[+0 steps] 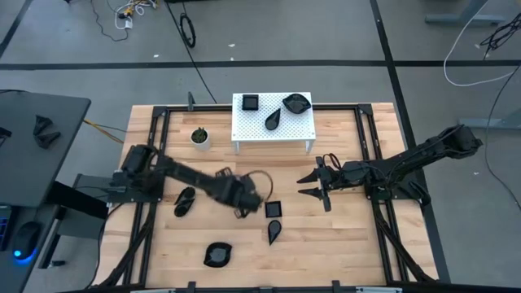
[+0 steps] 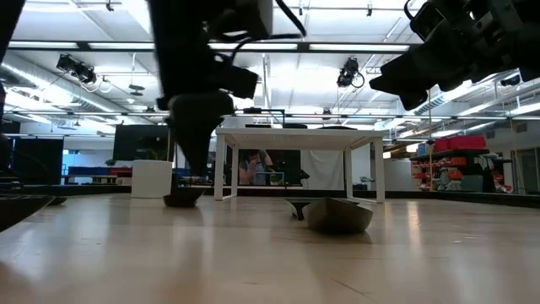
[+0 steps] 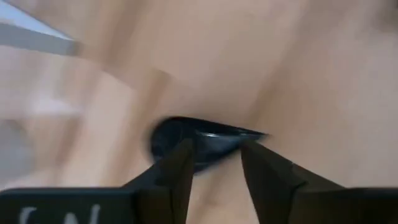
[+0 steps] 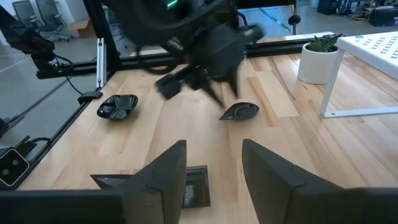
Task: Pick & Place Mini shaped plates
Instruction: Stack the black plate on top of the black plate on the shelf
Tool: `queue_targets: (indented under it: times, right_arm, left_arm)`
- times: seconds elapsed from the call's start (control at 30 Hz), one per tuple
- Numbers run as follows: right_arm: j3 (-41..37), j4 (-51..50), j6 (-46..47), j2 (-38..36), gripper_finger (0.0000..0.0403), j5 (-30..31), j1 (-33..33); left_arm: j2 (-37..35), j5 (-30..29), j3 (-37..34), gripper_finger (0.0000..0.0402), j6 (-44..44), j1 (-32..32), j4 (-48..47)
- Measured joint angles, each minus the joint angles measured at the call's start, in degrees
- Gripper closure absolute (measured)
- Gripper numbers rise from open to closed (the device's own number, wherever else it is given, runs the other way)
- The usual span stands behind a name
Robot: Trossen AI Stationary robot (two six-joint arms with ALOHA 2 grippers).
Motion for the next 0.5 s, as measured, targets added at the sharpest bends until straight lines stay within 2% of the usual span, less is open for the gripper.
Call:
queue_targets:
  times: [0.1, 0.2, 0.37, 0.5]
  right_arm:
    - [0.00, -0.02, 0.00, 0.00, 0.0246, 0.00, 0.00]
    - [0.00, -0.03, 0.00, 0.00, 0.0246, 0.00, 0.00]
    - [0.00, -0.06, 0.00, 0.00, 0.0246, 0.00, 0.00]
    - [0.00, -0.17, 0.00, 0.00, 0.0246, 0.00, 0.00]
  left_arm:
    - [-0.09, -0.71, 1.37, 0.0253, 3.26, 4.16, -4.29]
    - [-0.09, 0.38, 0.12, 0.0268, 5.38, 8.81, -4.24]
    - [-0.02, 4.36, -5.62, 0.0324, 7.69, 14.69, 2.12]
    - [-0.02, 6.07, -9.22, 0.0380, 6.13, 15.92, 2.25]
